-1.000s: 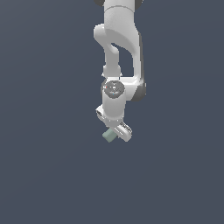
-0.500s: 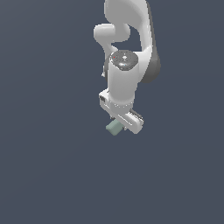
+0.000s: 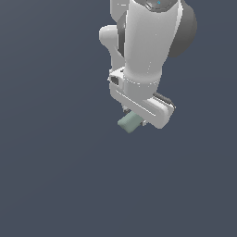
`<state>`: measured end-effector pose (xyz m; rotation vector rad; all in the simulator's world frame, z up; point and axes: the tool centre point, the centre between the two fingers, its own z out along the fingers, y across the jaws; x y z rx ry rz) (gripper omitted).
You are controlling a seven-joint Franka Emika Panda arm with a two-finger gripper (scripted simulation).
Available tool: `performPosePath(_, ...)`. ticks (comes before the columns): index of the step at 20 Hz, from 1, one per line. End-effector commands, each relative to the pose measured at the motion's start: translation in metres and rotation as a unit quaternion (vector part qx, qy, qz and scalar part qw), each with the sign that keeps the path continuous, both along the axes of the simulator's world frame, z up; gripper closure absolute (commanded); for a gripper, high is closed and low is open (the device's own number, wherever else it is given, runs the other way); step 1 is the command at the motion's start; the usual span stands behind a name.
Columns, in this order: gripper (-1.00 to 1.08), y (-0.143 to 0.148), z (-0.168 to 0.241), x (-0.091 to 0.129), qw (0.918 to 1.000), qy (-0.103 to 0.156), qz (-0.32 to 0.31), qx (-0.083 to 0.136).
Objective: Pick up the object and move it to a goal position.
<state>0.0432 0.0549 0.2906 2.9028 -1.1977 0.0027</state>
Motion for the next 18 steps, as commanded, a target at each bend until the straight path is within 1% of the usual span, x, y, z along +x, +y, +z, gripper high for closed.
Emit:
performPosePath(1, 1.08, 0.006, 0.025, 0.004, 1.0, 0.0, 0.0, 0.0)
performPosePath(9, 1.08, 0.021, 0.089, 0.016, 1.0, 0.001, 0.0, 0.0)
performPosePath(18, 1.08, 0.033, 0.14, 0.026, 1.0, 0.001, 0.001, 0.0)
